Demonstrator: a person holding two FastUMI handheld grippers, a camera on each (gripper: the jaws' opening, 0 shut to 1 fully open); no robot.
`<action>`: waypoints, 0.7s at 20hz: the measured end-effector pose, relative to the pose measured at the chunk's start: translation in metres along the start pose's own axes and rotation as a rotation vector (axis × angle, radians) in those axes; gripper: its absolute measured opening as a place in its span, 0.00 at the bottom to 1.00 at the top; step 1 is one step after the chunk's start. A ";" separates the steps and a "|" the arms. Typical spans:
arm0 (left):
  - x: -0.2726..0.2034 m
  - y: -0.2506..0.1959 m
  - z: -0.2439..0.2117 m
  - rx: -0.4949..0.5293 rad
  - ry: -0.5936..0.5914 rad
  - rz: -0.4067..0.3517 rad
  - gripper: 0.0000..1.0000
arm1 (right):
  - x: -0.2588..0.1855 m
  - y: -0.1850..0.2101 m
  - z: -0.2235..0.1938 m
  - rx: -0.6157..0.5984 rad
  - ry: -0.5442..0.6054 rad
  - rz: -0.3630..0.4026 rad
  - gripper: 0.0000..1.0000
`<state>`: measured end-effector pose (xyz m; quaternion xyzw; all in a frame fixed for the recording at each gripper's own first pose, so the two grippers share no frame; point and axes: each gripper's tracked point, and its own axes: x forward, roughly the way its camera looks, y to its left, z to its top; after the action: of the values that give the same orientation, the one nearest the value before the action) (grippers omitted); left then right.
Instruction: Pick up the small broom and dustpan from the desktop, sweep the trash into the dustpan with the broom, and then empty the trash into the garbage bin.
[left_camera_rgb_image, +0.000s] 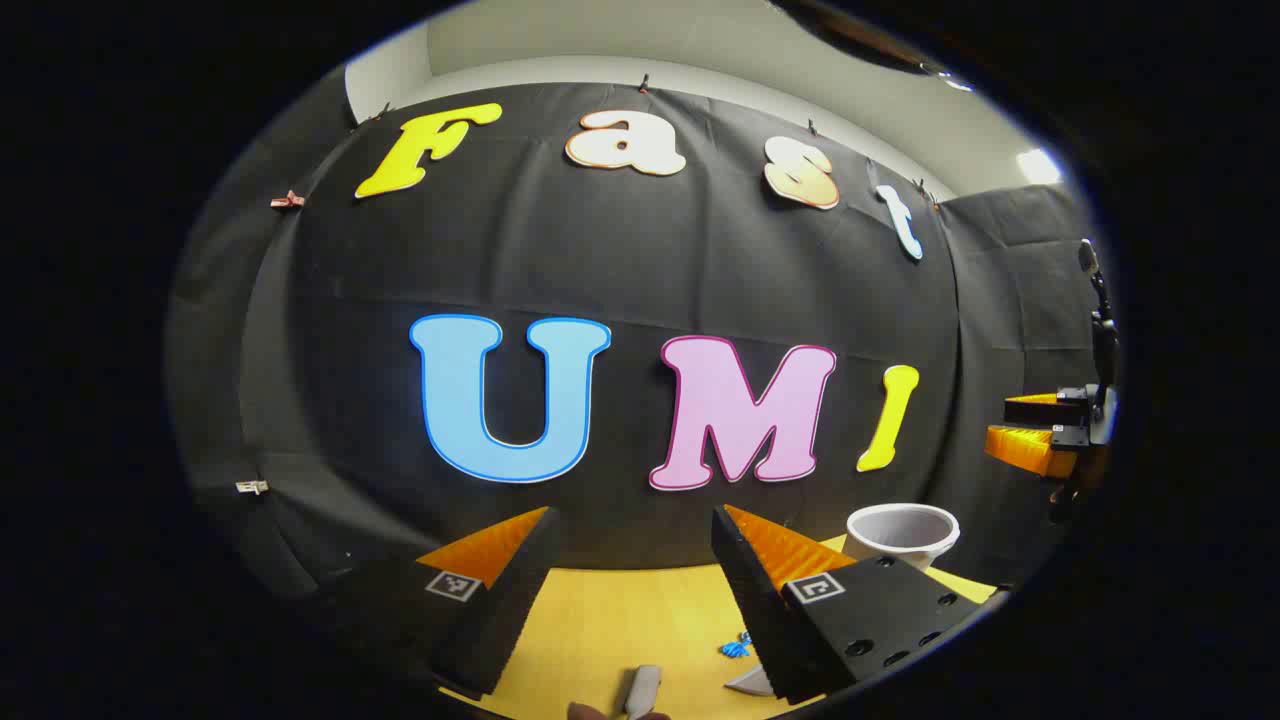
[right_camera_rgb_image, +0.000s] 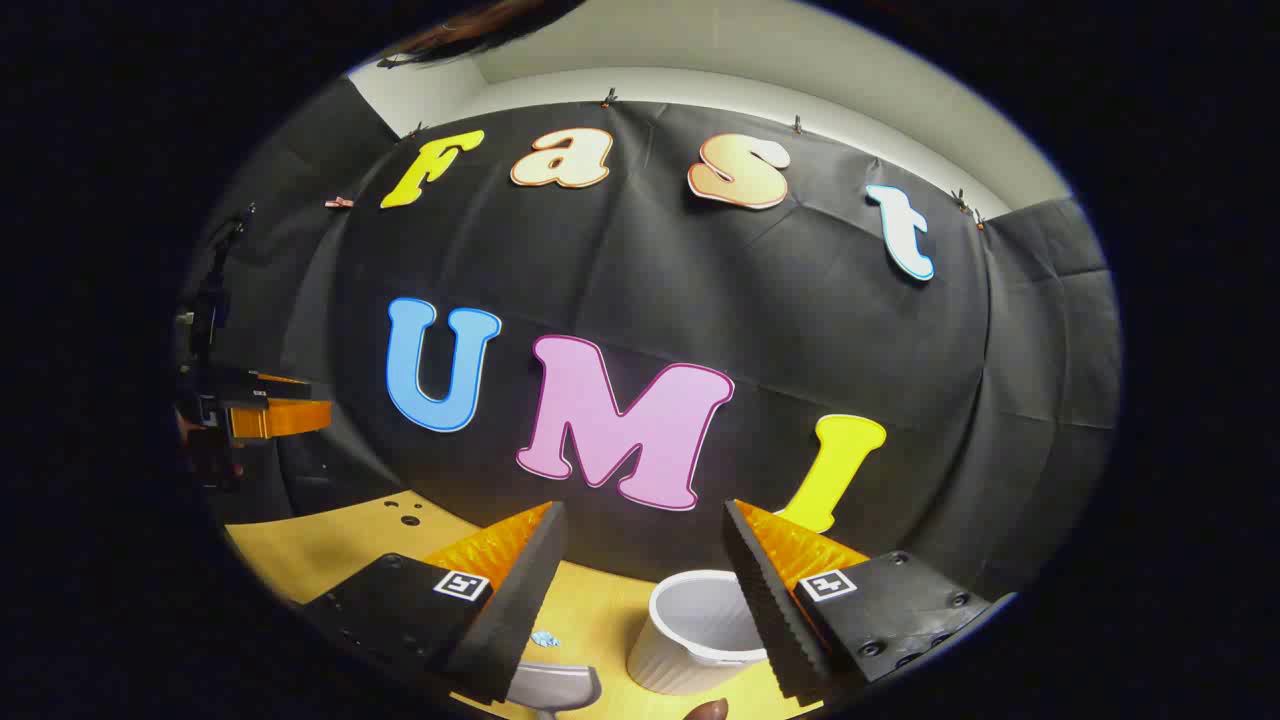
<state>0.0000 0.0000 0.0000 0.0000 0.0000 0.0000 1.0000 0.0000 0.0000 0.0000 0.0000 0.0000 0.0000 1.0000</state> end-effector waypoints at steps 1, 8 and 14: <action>0.000 0.002 -0.002 -0.001 0.004 -0.002 0.95 | 0.001 0.002 -0.001 0.000 0.002 0.001 0.96; 0.000 0.004 -0.010 -0.007 0.028 -0.010 0.95 | 0.002 0.014 -0.009 0.002 0.016 0.013 0.96; -0.002 0.005 -0.012 -0.008 0.036 -0.015 0.95 | 0.000 0.018 -0.009 -0.007 0.027 0.014 0.96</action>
<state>-0.0019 0.0049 -0.0124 -0.0039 0.0181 -0.0077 0.9998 0.0001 0.0179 -0.0092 -0.0034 0.0135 0.0068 0.9999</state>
